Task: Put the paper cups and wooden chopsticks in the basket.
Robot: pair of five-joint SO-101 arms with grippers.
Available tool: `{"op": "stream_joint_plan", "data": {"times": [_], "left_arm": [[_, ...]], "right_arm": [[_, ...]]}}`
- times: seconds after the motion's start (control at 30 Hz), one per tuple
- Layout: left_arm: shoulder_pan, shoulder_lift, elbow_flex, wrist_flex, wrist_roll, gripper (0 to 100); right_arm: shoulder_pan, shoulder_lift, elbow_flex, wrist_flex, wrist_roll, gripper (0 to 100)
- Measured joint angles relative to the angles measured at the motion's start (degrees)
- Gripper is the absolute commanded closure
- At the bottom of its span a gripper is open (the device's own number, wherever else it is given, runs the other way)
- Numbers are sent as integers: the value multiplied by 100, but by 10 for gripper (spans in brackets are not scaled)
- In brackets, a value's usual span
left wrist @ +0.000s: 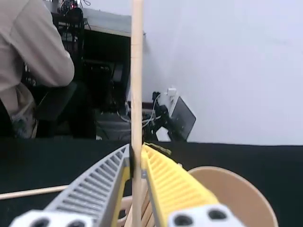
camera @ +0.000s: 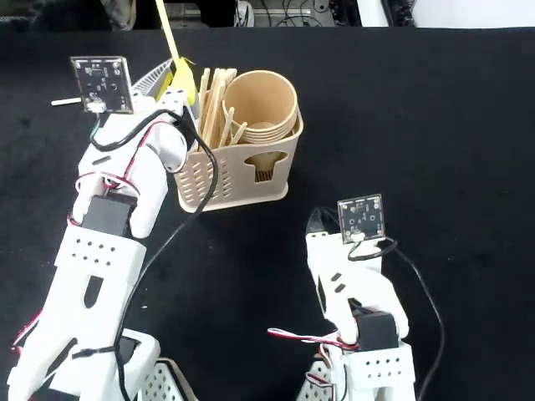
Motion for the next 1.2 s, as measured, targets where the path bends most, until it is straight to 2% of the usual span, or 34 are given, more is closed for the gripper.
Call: {"op": "stream_joint_plan", "data": {"times": [0.13, 0.33, 0.47, 0.73, 0.83, 0.97, 1.07, 1.2], "left_arm": [[0, -35, 255, 26, 0, 963], [-9, -519, 431, 879, 0, 741], [-9, -835, 431, 1793, 0, 747], [-79, -1574, 422, 2101, -158, 748], [-580, -1732, 79, 2479, 53, 748], [-1890, -1336, -703, 2576, 607, 748], [-2664, -264, -1477, 2734, 659, 748], [-2927, 1705, -2629, 3156, 501, 748]], "right_arm": [[0, 0, 0, 0, 0, 982], [0, 0, 0, 0, 0, 982], [0, 0, 0, 0, 0, 982], [0, 0, 0, 0, 0, 981], [0, 0, 0, 0, 0, 981], [0, 0, 0, 0, 0, 980], [0, 0, 0, 0, 0, 980], [0, 0, 0, 0, 0, 980]]}}
